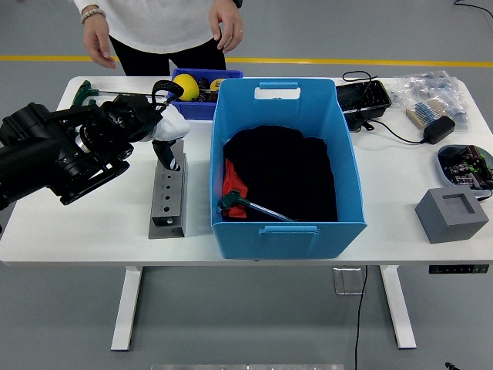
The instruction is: Lift tool from toolbox,place it in box,lift tool from toolbox,place it in box
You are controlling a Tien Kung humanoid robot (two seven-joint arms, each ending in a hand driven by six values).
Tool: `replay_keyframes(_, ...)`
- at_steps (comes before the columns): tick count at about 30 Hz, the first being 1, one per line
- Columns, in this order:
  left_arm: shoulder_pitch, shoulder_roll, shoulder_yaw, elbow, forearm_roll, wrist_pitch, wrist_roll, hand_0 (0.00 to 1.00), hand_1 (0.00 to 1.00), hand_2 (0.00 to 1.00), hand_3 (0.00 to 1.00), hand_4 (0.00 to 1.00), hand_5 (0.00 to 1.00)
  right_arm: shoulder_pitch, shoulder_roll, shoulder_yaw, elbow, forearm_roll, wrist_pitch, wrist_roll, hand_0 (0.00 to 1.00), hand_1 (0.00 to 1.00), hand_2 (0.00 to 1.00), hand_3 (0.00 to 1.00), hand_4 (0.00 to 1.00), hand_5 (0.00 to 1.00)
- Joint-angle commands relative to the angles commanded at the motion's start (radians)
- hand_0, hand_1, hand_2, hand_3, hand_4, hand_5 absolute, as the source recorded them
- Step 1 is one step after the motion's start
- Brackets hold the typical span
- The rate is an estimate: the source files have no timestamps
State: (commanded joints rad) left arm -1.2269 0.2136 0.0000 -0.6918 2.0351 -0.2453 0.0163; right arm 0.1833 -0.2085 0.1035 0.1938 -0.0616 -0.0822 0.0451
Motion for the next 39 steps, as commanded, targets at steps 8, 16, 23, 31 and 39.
replay_keyframes(8, -0.002, 0.001, 0.0, 0.005, 0.006, 0.035, -0.014, 0.373, 0.206, 0.184, 0.207, 0.863, 0.51, 0.0, 0.0, 0.004, -0.001, 0.001, 0.001, 0.0, 0.684, 0.641, 0.706, 0.573, 0.78, 0.728)
replay_keyframes(16, -0.006, 0.002, -0.015, 0.009, 0.01, 0.082, -0.031, 0.328, 0.175, 0.16, 0.174, 0.849, 0.46, 0.002, 0.0, 0.012, -0.002, -0.002, 0.001, -0.001, 0.683, 0.641, 0.706, 0.573, 0.78, 0.727)
replay_keyframes(23, -0.008, 0.01, -0.038, 0.014, 0.012, 0.142, -0.059, 0.199, 0.062, 0.093, 0.101, 0.757, 0.302, 0.0, 0.0, 0.016, -0.003, -0.001, 0.001, -0.001, 0.677, 0.641, 0.706, 0.574, 0.78, 0.725)
replay_keyframes(31, -0.006, 0.023, -0.091, 0.017, -0.006, 0.216, -0.098, 0.177, 0.036, 0.072, 0.086, 0.766, 0.342, -0.001, 0.001, 0.016, -0.004, -0.002, 0.002, -0.002, 0.68, 0.641, 0.706, 0.573, 0.78, 0.726)
replay_keyframes(39, -0.001, 0.034, -0.132, 0.019, -0.027, 0.267, -0.128, 0.177, 0.02, 0.057, 0.077, 0.764, 0.35, -0.004, 0.003, 0.017, -0.005, 0.0, 0.003, -0.003, 0.682, 0.64, 0.706, 0.573, 0.78, 0.728)
